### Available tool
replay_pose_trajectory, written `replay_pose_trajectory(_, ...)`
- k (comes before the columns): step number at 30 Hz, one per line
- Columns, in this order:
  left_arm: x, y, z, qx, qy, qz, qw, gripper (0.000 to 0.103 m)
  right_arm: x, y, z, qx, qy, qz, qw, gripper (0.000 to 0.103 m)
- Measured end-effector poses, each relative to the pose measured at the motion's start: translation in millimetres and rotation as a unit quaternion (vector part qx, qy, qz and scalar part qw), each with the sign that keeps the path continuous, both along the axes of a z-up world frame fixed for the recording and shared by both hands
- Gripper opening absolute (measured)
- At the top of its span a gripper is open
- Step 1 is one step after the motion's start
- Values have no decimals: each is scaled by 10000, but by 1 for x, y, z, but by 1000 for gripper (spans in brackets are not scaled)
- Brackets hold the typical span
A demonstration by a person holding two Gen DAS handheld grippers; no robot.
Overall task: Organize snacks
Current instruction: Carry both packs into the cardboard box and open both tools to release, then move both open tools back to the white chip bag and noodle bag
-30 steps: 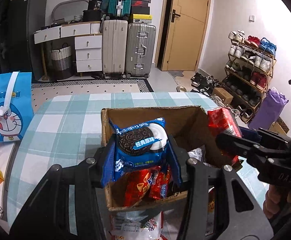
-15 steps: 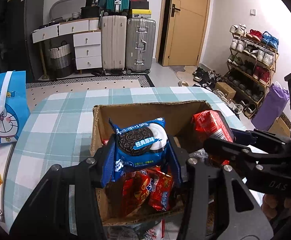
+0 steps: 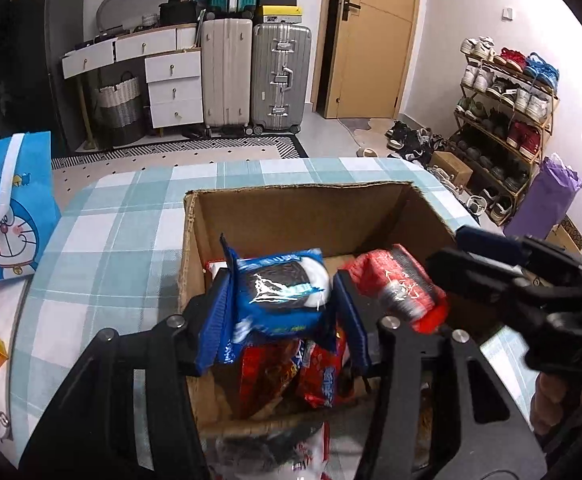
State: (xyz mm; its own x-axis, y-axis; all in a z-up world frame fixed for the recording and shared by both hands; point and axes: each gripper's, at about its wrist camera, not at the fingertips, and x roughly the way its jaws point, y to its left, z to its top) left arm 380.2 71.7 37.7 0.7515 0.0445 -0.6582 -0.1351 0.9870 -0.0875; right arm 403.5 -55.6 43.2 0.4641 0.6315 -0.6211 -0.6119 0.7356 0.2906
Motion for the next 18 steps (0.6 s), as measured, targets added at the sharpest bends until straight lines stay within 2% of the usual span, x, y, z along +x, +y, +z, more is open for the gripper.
replay_pose_trajectory(1,-4,0,2,24,-2,-7,10000,59,-2,-5,3,49,-51,-60,10000,68)
replay_pose_trajectory(2,-8,1,4,18,-29,-17,10000,71,-4,-10,5,101,-61,-85,9999,72)
replay_pose_trajectory(3,-13,2,6,6,-73,-15,10000,82,-6,-14,7,144,-52,-88,9998,84)
replay_pose_trajectory(4,-19,3,9,1,-130,7,9999,85,-8,-19,8,186,-23,-79,9998,94)
replay_pose_trajectory(7,-36,7,15,5,-181,3,9998,89,-17,-35,8,209,79,-140,9997,102)
replay_pose_trajectory(9,-49,8,18,17,-215,75,9997,102,-24,-46,7,190,136,-254,9994,102)
replay_pose_trajectory(12,-70,9,20,-15,-293,66,9995,102,-35,-61,4,108,248,-349,9990,102)
replay_pose_trajectory(18,-110,5,11,87,-224,54,9997,102,-65,-70,0,-158,187,-307,9992,103)
